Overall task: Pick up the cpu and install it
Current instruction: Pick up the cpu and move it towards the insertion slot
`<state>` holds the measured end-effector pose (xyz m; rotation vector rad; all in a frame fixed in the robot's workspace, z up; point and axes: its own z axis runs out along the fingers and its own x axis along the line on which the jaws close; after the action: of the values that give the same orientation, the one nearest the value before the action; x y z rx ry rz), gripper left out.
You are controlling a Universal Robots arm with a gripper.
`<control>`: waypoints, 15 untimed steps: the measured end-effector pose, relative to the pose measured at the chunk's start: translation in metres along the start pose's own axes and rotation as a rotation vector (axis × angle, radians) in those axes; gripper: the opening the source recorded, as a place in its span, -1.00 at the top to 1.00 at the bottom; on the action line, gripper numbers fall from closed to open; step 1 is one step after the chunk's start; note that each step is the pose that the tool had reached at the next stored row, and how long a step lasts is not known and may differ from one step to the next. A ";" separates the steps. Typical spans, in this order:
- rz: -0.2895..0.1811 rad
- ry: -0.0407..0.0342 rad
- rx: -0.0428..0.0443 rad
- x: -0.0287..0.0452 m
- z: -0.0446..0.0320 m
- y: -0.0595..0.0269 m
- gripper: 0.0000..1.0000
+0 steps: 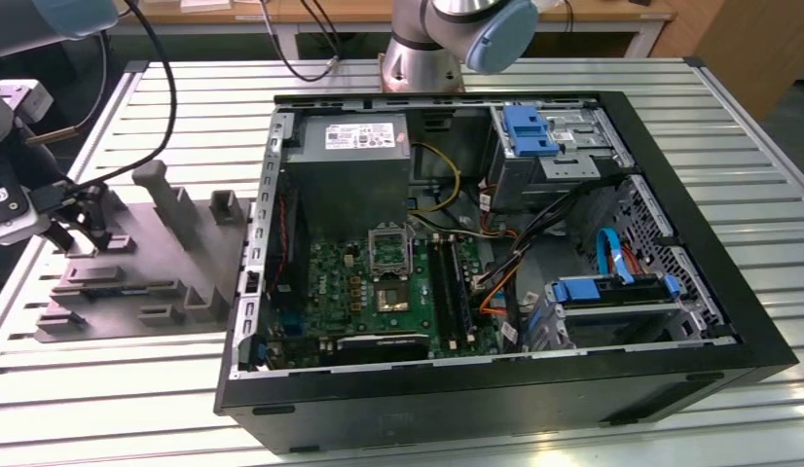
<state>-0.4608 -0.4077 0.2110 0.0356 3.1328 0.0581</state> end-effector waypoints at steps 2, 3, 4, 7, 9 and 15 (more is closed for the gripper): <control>0.000 0.0001 0.0001 0.0000 -0.0006 0.0000 0.06; 0.000 0.0000 0.0000 0.0000 -0.0007 0.0000 0.06; 0.000 0.0000 0.0000 0.0000 -0.0009 0.0001 0.06; 0.000 0.0000 0.0000 0.0000 -0.0014 0.0001 0.06; 0.000 0.0001 0.0000 0.0000 -0.0018 0.0001 0.06; 0.000 0.0000 0.0000 0.0000 -0.0030 0.0001 0.06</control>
<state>-0.4608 -0.4077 0.2140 0.0356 3.1328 0.0580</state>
